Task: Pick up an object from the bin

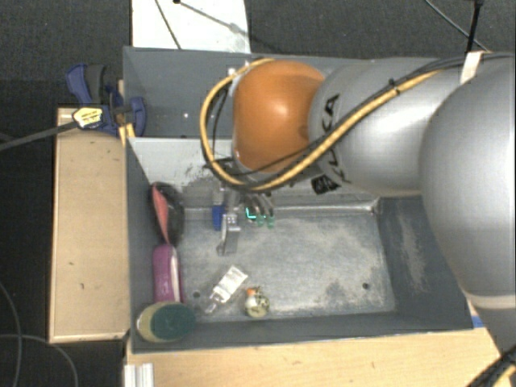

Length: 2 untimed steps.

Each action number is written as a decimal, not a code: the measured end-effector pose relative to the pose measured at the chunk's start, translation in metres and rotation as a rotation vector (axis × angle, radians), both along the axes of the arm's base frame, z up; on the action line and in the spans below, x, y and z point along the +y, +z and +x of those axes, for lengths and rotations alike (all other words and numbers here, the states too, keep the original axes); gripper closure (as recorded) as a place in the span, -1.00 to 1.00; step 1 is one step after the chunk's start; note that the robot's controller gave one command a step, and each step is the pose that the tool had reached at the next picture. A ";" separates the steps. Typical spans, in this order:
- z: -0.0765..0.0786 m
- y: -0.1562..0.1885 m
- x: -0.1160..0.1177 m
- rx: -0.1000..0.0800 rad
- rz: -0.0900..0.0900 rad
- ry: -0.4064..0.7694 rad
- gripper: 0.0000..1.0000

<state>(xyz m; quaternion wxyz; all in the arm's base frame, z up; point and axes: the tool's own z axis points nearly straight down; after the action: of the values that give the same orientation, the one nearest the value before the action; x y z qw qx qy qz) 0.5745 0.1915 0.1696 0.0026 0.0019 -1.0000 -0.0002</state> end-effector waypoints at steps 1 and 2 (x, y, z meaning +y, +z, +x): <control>-0.047 -0.094 -0.017 0.002 0.000 -0.018 -1.00; -0.093 -0.098 -0.036 -0.013 0.002 0.159 -1.00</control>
Offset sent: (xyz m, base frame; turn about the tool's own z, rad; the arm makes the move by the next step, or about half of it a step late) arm -0.0448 -0.0167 -0.0912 0.0219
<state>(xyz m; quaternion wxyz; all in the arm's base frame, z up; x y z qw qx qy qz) 0.4813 0.1553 0.0712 -0.0039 0.0811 -0.9967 -0.0010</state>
